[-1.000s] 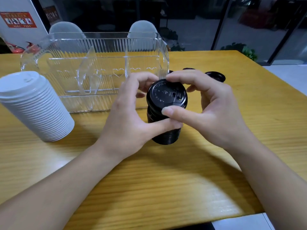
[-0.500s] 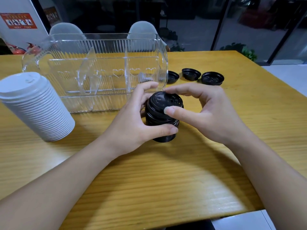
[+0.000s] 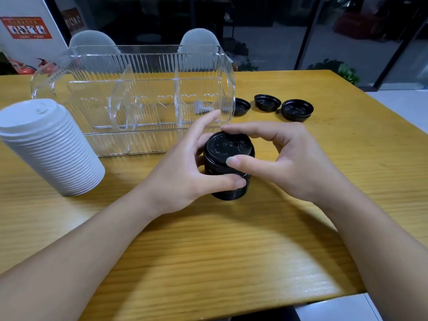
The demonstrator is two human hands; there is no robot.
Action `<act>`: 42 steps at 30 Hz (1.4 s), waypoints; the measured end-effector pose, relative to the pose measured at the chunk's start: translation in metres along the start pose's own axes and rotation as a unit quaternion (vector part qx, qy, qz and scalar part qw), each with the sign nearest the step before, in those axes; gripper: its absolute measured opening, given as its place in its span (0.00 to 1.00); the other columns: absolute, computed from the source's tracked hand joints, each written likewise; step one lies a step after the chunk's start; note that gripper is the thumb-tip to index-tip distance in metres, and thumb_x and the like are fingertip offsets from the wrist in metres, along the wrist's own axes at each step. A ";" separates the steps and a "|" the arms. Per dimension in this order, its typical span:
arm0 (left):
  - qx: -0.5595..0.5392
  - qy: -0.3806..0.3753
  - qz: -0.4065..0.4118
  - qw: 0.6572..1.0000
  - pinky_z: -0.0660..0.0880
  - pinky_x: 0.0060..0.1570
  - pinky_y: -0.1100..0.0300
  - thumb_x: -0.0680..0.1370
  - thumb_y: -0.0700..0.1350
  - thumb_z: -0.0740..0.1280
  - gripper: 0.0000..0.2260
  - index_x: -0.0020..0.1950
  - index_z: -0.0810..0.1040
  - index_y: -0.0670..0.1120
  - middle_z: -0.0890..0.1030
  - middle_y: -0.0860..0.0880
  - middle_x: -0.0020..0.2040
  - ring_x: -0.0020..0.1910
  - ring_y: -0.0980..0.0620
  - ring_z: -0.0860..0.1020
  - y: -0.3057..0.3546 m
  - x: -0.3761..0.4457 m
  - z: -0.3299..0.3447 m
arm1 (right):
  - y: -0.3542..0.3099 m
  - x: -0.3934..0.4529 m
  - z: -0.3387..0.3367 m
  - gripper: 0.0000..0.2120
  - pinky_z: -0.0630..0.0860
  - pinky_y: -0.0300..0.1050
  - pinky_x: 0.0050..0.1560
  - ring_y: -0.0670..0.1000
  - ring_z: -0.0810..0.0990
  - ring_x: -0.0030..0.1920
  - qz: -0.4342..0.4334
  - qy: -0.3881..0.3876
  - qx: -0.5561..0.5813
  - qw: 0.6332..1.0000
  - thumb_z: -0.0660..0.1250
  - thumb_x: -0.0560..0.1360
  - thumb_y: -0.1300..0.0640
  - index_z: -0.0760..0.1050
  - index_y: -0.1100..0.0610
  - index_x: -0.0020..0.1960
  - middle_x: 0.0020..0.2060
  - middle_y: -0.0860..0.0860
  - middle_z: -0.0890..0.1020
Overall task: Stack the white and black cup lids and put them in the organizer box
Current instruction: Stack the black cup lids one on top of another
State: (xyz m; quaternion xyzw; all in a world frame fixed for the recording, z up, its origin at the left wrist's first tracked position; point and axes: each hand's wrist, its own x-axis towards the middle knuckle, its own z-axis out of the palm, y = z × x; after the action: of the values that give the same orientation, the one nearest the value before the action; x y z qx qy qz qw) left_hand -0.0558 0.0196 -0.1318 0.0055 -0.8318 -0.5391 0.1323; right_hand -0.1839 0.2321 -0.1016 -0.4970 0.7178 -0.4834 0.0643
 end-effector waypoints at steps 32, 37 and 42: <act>0.028 0.060 0.032 0.997 0.77 0.77 0.46 0.76 0.59 0.82 0.33 0.78 0.76 0.59 0.83 0.59 0.73 0.75 0.54 0.80 0.001 0.000 0.000 | 0.030 0.012 -0.002 0.03 0.81 0.51 0.55 0.48 0.86 0.52 0.058 0.257 -0.072 0.962 0.75 0.84 0.56 0.87 0.52 0.52 0.46 0.44 0.89; 0.043 0.063 0.016 0.997 0.77 0.77 0.47 0.76 0.61 0.81 0.33 0.80 0.75 0.61 0.82 0.63 0.73 0.75 0.56 0.80 0.004 0.000 0.001 | 0.051 0.034 -0.020 0.16 0.78 0.48 0.71 0.45 0.81 0.66 0.145 0.232 -0.196 0.942 0.73 0.84 0.50 0.82 0.49 0.71 0.64 0.43 0.84; 0.051 0.060 0.008 0.997 0.75 0.79 0.46 0.78 0.65 0.81 0.34 0.81 0.73 0.64 0.80 0.63 0.75 0.77 0.57 0.78 0.003 0.001 0.000 | 0.081 0.068 -0.031 0.34 0.62 0.62 0.80 0.59 0.70 0.80 0.215 0.119 -0.381 0.891 0.70 0.83 0.34 0.70 0.48 0.84 0.79 0.52 0.75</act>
State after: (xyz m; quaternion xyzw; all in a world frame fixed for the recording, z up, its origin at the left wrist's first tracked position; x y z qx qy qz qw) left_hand -0.0563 0.0204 -0.1288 0.0376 -0.8489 -0.4935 0.1856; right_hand -0.2879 0.2021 -0.1208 -0.2556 0.9384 -0.2025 -0.1139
